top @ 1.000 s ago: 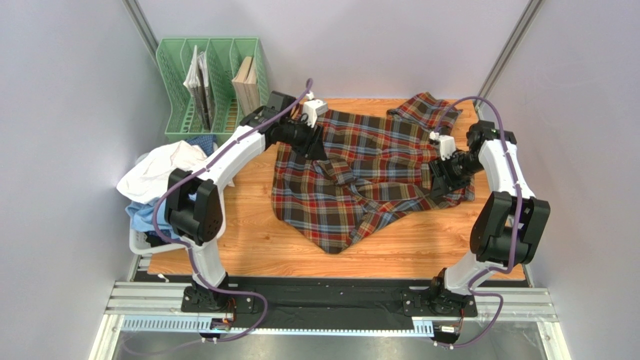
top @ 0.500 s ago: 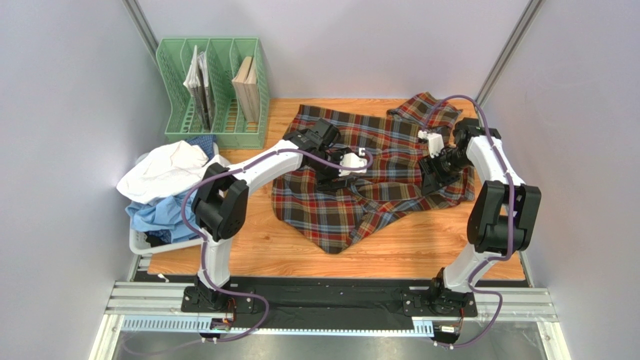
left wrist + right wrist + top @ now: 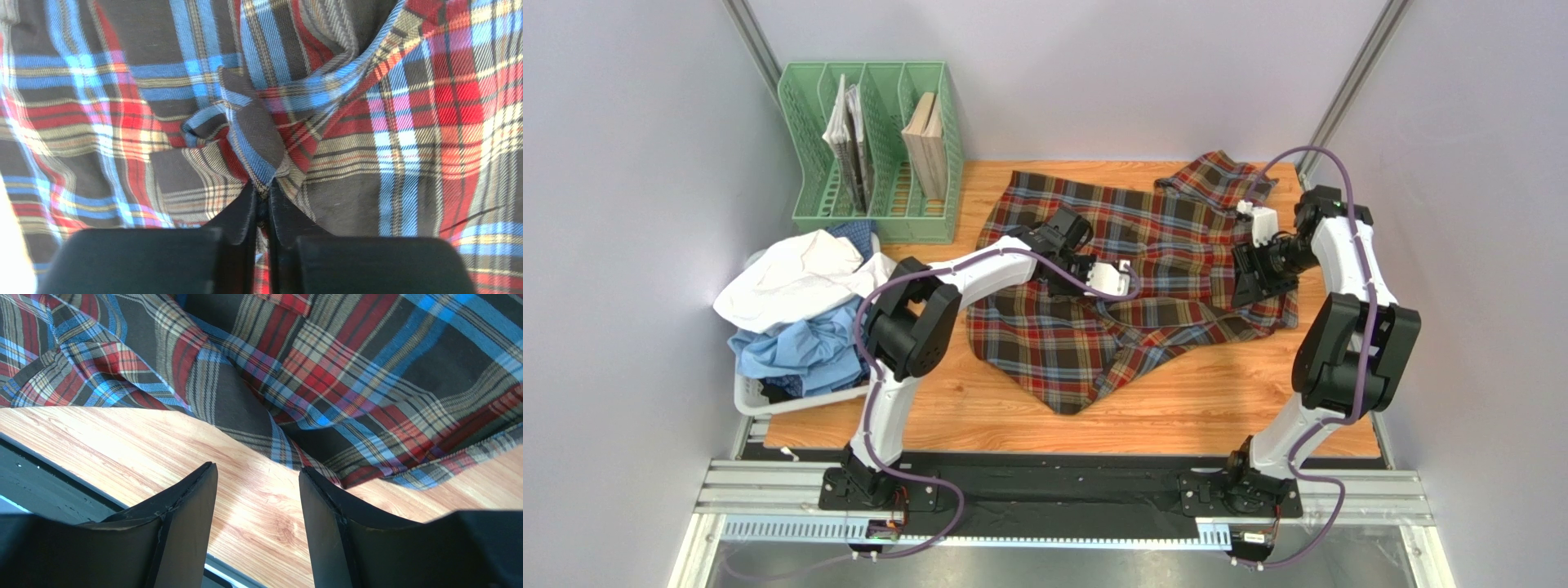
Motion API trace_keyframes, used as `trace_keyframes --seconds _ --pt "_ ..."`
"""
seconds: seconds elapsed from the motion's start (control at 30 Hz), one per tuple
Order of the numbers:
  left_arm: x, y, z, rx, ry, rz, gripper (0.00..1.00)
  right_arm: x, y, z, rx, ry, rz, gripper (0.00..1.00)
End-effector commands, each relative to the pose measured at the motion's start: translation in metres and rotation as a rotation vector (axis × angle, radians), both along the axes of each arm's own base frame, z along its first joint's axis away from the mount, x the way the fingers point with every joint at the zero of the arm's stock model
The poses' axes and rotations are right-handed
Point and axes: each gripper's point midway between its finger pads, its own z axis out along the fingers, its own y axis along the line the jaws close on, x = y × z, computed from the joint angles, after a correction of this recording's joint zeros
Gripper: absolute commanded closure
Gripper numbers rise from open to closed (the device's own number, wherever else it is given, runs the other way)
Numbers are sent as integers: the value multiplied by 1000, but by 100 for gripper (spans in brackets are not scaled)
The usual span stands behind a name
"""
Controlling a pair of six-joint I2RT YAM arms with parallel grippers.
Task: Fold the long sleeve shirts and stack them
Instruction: Flatten the shirt out
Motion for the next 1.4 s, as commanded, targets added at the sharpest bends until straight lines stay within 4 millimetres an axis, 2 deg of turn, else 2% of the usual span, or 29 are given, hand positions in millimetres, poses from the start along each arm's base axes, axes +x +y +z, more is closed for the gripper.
trace_keyframes --seconds 0.0,0.03,0.1,0.13,0.2,0.23,0.27,0.37,0.43,0.47,0.57,0.63,0.7,0.83,0.87,0.9,0.93,0.97,1.0,1.03,1.1,1.13,1.17,1.2,1.27,1.3,1.33,1.37 --pt "-17 -35 96 -234 6 -64 100 2 -6 16 14 -48 -11 44" --pt "-36 -30 106 -237 87 -62 100 1 -7 17 15 -48 -13 44" --pt "-76 -43 167 -354 201 -104 100 1 -11 22 19 -66 -29 44" --pt "-102 -37 177 -344 299 -107 100 2 -11 27 33 -76 -34 44" --pt "-152 -43 228 -426 418 -170 100 2 -16 31 44 -82 -53 44" --pt "-173 -40 238 -423 480 -179 100 2 -16 35 60 -85 -58 44" --pt "-202 -42 262 -450 509 -228 100 4 -21 40 67 -96 -70 44" --pt "-270 -41 300 -482 672 -319 100 4 -25 50 96 -104 -83 44" --pt "-304 -39 321 -497 782 -380 100 1 -26 52 104 -100 -80 44" --pt "-328 -40 330 -491 805 -435 100 0 -29 54 99 -105 -86 44" --pt "-364 -41 343 -485 842 -523 100 -7 -30 56 89 -107 -70 44" --pt "-370 -47 343 -488 843 -532 100 -13 -29 55 84 -107 -48 44" --pt "-370 -55 333 -468 858 -508 100 -19 -26 52 87 -98 -37 44" --pt "-355 -73 298 -426 856 -442 100 -25 -23 51 94 -87 -8 44" --pt "-347 -76 281 -408 869 -405 100 -25 -23 49 98 -79 -5 44" --pt "-341 -79 274 -404 898 -360 100 -27 -22 49 101 -71 -2 44" --pt "-329 -92 271 -448 876 -349 100 -27 -22 48 104 -68 1 44" --pt "-312 -95 252 -443 889 -266 100 -27 -22 46 107 -62 0 44" --pt "-291 -105 247 -479 850 -195 100 -28 -21 45 111 -56 0 44" --pt "-275 -110 232 -474 837 -136 100 -28 -20 45 109 -54 5 44" --pt "-225 -111 207 -471 754 42 99 -31 -16 41 105 -41 20 44" --pt "-210 -112 187 -439 749 80 93 -33 -14 39 95 -33 26 44" --pt "-191 -109 187 -438 718 106 84 -37 -8 33 95 -14 42 44" --pt "-188 -95 172 -355 708 150 72 -37 -6 32 82 -22 48 45" --pt "-183 -73 156 -272 651 104 66 -45 3 25 57 3 81 45" --pt "-186 -54 145 -224 659 113 59 -47 6 24 48 4 90 45" --pt "-181 -31 158 -255 632 118 57 -51 10 29 39 -14 101 45" --pt "-189 -3 129 -198 646 100 55 -53 20 29 40 -17 128 45"
